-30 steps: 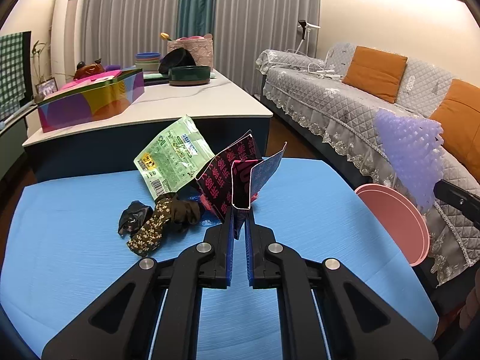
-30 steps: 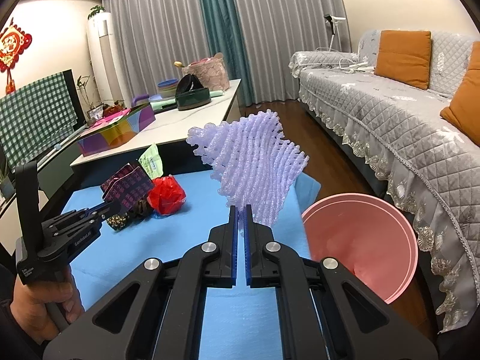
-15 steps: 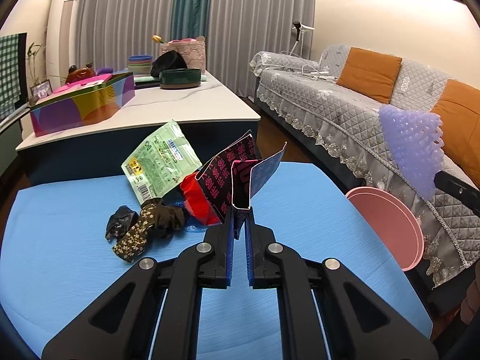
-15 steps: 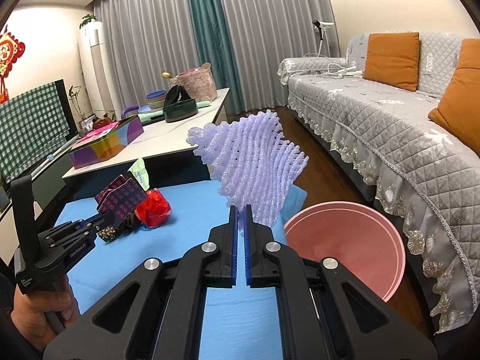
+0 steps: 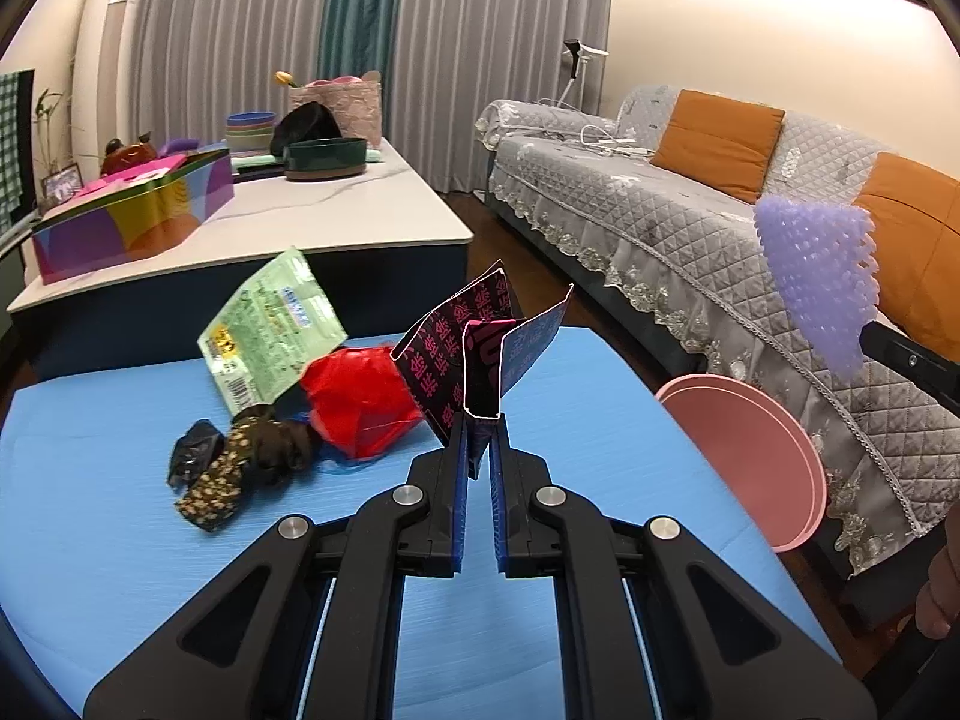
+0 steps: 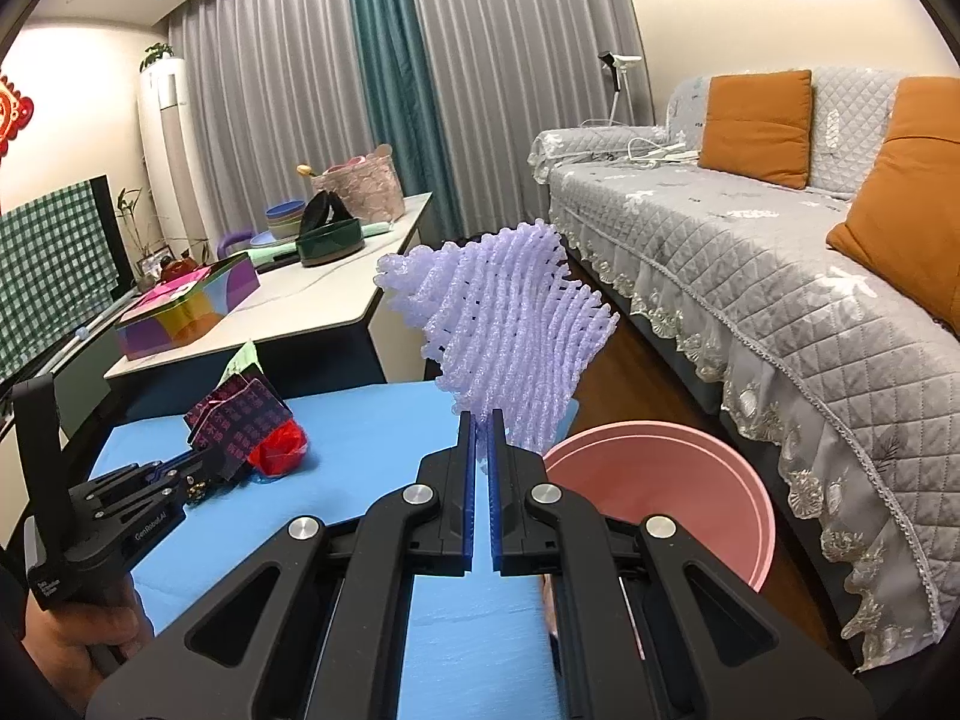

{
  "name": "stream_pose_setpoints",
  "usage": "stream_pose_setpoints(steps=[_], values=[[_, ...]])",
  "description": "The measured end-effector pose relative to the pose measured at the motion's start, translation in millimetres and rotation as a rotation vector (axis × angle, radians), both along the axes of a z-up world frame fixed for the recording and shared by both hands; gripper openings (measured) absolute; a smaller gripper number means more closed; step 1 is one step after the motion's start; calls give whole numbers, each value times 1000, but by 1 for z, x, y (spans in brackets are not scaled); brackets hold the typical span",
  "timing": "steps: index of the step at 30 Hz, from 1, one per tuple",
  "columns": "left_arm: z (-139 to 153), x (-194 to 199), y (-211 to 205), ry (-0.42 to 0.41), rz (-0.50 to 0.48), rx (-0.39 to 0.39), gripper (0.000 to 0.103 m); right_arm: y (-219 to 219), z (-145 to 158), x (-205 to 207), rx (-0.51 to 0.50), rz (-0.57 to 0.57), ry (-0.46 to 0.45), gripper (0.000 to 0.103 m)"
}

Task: Collect trash
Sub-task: 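Carry the purple net and pink-black wrapper with both tools to the pink bin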

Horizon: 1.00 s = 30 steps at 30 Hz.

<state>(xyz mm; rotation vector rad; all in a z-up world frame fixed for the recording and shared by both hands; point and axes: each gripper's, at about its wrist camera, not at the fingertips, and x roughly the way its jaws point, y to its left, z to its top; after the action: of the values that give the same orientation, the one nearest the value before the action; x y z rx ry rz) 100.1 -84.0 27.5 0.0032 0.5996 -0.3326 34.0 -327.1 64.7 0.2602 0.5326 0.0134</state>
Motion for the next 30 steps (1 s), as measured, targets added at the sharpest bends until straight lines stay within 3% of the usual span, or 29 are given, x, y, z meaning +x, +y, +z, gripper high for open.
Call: stream_pose_setpoints(steps=[16, 30], values=[[0, 19, -50, 21, -45, -9, 7, -33, 0, 1, 2, -87, 4, 4], [1, 36, -101, 22, -107, -14, 7, -66, -22, 6, -3, -153, 63, 4]])
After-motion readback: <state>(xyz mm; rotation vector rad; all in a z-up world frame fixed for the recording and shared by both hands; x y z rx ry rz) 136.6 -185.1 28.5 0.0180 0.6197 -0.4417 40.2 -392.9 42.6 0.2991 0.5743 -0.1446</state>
